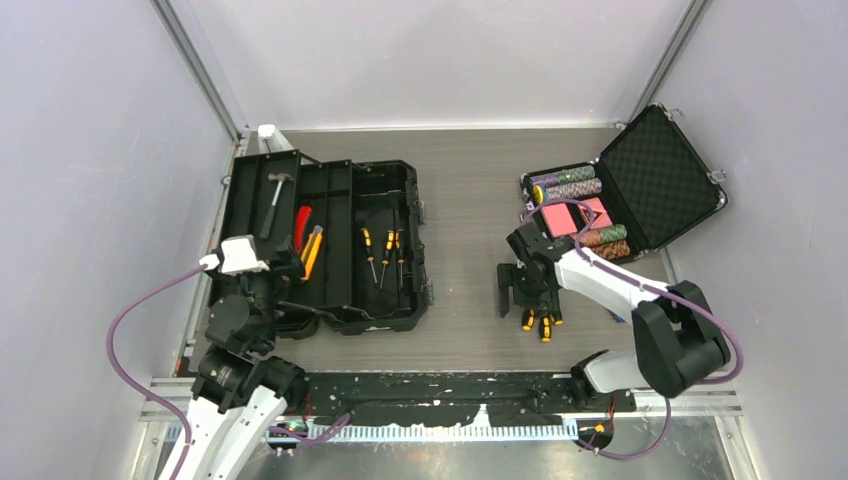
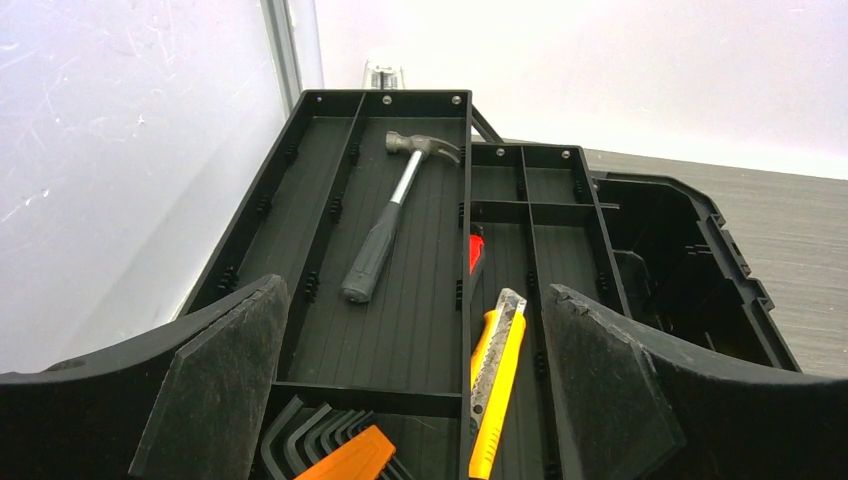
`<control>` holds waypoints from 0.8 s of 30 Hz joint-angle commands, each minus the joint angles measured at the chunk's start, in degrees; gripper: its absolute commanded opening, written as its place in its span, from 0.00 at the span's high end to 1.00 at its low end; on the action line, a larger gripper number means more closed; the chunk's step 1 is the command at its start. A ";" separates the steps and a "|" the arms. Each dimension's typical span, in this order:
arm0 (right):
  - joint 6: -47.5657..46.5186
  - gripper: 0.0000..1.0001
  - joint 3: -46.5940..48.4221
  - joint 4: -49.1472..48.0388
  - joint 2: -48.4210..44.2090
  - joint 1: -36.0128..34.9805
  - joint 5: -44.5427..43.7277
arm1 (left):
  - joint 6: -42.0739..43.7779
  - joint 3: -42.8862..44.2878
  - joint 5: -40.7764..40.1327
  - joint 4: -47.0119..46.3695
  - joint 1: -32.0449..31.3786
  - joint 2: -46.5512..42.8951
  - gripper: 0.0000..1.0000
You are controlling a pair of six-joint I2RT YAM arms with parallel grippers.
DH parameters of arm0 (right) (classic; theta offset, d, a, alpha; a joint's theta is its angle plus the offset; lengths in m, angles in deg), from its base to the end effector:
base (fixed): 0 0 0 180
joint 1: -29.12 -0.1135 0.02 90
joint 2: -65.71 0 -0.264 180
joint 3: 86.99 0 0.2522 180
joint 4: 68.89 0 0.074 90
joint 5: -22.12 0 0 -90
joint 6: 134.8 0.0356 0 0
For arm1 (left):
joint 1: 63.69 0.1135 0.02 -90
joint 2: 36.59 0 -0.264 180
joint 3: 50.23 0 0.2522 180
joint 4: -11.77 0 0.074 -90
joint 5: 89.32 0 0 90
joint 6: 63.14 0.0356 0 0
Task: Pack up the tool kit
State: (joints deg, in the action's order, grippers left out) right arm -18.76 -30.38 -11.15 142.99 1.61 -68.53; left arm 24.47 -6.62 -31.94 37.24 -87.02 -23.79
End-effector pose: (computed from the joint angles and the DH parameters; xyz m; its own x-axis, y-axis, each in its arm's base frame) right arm 0.1952 0.1012 0.1746 -0.9825 -0.0168 -0.1854 -0.0317 0.9964 0.0782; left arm 0.0835 -0.0151 0.3108 0.0920 -0.0779 -0.9927 -0.1556 0.9836 -0.0916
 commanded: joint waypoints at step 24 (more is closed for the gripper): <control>23.47 0.31 5.85 -22.42 15.86 6.06 16.53 | 2.04 -0.24 -1.39 -4.59 0.30 1.60 0.01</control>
State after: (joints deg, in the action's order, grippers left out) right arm -3.83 -23.65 -24.96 157.02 5.87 -52.46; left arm 25.89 -6.80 -32.31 35.66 -87.02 -22.78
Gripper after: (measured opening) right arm 0.709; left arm 0.992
